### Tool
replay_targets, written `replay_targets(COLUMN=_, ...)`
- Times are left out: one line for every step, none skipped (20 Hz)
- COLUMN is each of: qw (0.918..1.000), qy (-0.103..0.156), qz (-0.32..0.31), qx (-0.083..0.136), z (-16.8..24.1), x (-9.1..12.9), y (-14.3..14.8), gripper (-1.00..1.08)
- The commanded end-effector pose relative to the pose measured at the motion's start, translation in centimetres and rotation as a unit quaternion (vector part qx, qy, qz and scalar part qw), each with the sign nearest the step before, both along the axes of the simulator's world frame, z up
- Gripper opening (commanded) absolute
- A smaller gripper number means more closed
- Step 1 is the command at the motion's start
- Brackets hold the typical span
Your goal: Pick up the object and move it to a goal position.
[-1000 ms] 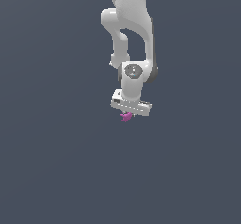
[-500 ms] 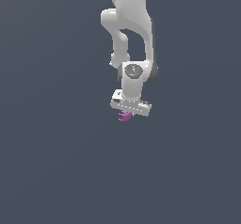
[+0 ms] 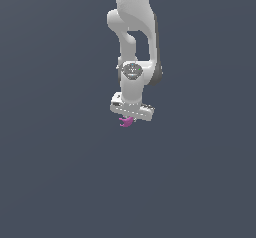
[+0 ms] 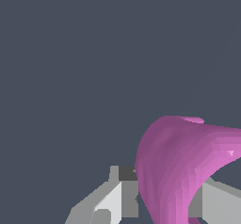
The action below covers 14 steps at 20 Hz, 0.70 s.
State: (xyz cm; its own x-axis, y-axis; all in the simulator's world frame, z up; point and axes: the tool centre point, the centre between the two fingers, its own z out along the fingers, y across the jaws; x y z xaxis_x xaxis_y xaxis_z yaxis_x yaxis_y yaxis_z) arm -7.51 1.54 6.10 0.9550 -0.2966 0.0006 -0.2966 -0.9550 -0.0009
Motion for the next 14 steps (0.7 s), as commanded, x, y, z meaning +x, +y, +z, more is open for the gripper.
replay_targets(qw=1.0000, qy=0.000, qz=-0.001, qx=0.000, z=1.0, x=0.0, y=-1.9, gripper=-1.00)
replay_targets(qw=1.0000, qy=0.000, qz=-0.001, qx=0.000, z=1.5, x=-0.1, y=-2.8, gripper=-1.00)
replay_targets(qw=1.0000, qy=0.000, qz=-0.001, qx=0.000, z=2.0, x=-0.1, y=-3.8, gripper=-1.00)
replay_targets(qw=1.0000, qy=0.000, qz=-0.001, qx=0.000, z=2.5, x=-0.1, y=-4.8, gripper=-1.00)
replay_targets(qw=1.0000, qy=0.000, qz=-0.001, qx=0.000, z=3.1, x=-0.1, y=-5.9, gripper=-1.00)
replay_targets(qw=1.0000, qy=0.000, qz=-0.001, qx=0.000, z=3.7, x=-0.1, y=-7.0, gripper=-1.00)
replay_targets(qw=1.0000, qy=0.000, qz=-0.001, qx=0.000, z=4.2, x=-0.2, y=-8.0, gripper=-1.00)
replay_targets(qw=1.0000, qy=0.000, qz=-0.001, qx=0.000, z=4.7, x=-0.2, y=-8.9, gripper=-1.00)
replay_targets(qw=1.0000, qy=0.000, qz=-0.001, qx=0.000, z=5.2, x=-0.1, y=-9.8, gripper=-1.00)
replay_targets(qw=1.0000, qy=0.000, qz=-0.001, qx=0.000, z=5.6, x=-0.1, y=-10.6, gripper=-1.00)
replay_targets(qw=1.0000, qy=0.000, qz=-0.001, qx=0.000, z=6.0, x=-0.1, y=-11.3, gripper=-1.00)
replay_targets(qw=1.0000, qy=0.000, qz=-0.001, qx=0.000, z=6.4, x=-0.1, y=-12.0, gripper=-1.00)
replay_targets(qw=1.0000, qy=0.000, qz=-0.001, qx=0.000, z=6.7, x=-0.1, y=-12.6, gripper=-1.00)
replay_targets(qw=1.0000, qy=0.000, qz=-0.001, qx=0.000, z=7.0, x=-0.1, y=-13.1, gripper=-1.00)
